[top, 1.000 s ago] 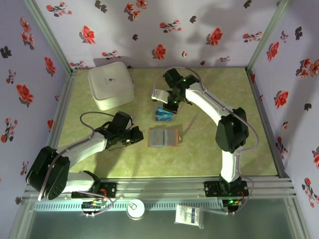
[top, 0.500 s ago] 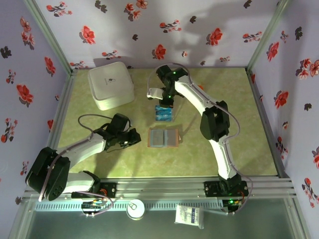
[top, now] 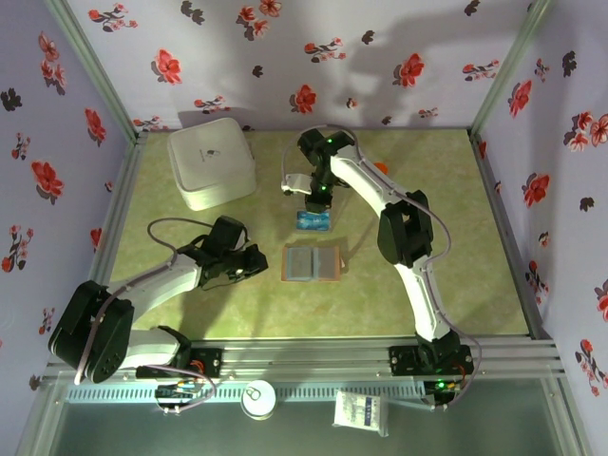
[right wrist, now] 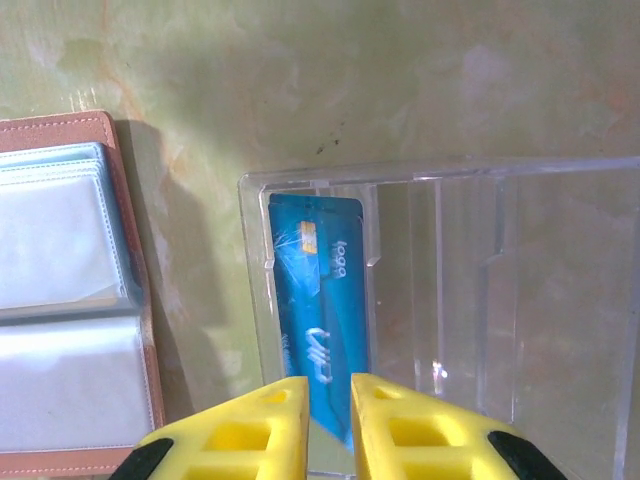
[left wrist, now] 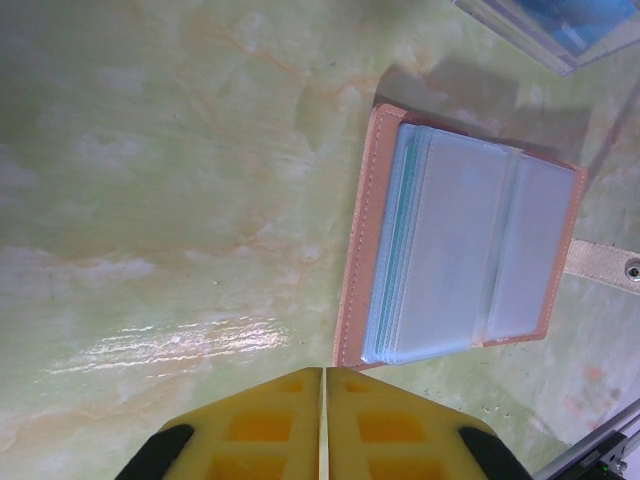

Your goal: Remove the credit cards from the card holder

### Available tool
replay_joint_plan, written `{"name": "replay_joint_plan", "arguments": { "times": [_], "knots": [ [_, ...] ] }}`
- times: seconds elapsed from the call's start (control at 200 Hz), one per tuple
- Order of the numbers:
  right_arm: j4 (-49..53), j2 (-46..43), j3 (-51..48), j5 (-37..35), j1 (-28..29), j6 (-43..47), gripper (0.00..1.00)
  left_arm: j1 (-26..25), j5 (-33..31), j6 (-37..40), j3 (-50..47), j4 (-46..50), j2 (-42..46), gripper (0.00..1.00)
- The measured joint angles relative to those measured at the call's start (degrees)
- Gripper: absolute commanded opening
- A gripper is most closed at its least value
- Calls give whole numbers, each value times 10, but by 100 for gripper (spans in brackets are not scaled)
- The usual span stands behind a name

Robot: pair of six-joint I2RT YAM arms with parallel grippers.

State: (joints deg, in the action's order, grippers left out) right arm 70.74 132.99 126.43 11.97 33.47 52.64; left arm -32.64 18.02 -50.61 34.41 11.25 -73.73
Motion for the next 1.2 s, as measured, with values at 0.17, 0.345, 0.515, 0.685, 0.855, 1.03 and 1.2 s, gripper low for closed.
{"name": "replay_joint_plan", "arguments": {
  "times": [0.17,0.345,0.515,0.685,0.855,1.03,1.2],
  "knots": [
    [-28,-12,-26,0,0,-20,19,0,0,0,0,0,0,9],
    [-77,-66,-103,3,0,-64,21,0,0,0,0,-2,0,10],
    [-147,-139,-189,7,0,-140,24,0,1,0,0,-16,-1,10],
    [-236,-220,-293,15,0,-259,23,0,7,0,2,-36,-17,10],
    [-329,-284,-392,25,0,-417,20,0,14,-1,13,-50,-41,12],
    [-433,-341,-516,46,7,-583,16,-4,22,-3,30,-69,-73,13],
    [-507,-368,-606,50,26,-715,16,-17,29,-3,52,-80,-110,12]
  ]
}}
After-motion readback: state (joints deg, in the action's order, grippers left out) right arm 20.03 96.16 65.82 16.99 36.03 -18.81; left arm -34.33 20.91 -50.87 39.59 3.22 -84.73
